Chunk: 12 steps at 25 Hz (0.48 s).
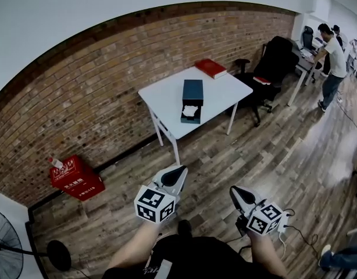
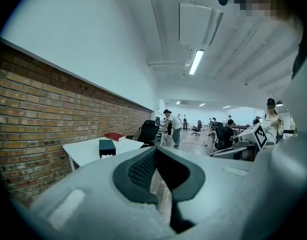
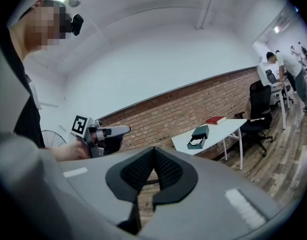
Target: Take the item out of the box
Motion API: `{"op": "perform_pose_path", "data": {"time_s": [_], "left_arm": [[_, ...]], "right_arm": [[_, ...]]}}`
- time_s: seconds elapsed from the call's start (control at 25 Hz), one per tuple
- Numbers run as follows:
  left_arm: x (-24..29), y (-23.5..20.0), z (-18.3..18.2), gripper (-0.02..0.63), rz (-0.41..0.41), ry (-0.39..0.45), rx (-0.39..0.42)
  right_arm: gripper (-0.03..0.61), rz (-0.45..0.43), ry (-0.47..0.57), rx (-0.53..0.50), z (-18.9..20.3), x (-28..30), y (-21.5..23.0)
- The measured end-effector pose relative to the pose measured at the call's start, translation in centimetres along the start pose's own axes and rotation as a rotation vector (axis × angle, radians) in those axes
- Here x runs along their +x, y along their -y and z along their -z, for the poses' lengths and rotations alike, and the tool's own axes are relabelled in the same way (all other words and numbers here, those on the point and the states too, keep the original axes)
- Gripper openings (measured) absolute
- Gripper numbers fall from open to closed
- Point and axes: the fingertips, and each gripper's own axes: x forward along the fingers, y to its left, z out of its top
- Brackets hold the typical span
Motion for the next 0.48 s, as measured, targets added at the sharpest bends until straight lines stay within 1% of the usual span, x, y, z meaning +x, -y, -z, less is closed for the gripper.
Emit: {"op": "perform_pose_path", "data": {"time_s": [0.12, 0.24, 0.36, 0.44, 0.48], "left_arm": [[1.4, -3.2, 0.0, 0.003, 0.002, 0.002, -0.018], [2.5, -6.1, 0.8, 0.003, 0.019, -0.001, -0.035], [3.4, -9.6, 2.1, 0.003, 0.018, -0.008, -0.079], [3.7, -12.1, 2.6, 0.003, 0.009, -0.015, -0.109], [3.8, -13.2, 2.6, 0.003, 0.004, -0.016, -0.111]], "right_arm": [[0.0, -0.01, -0.041, -0.006, -0.4, 4.1, 0.9], [0.0, -0.023, -0.092, -0.011, -0.4, 8.7, 1.7], [0.0, -0.048, -0.15, -0.024, -0.1, 13.7, 1.8], [0.0, -0.067, -0.157, -0.041, -0.4, 16.6, 1.4], [0.0, -0.077, -0.153, -0.051, -0.7, 17.8, 1.0]]}}
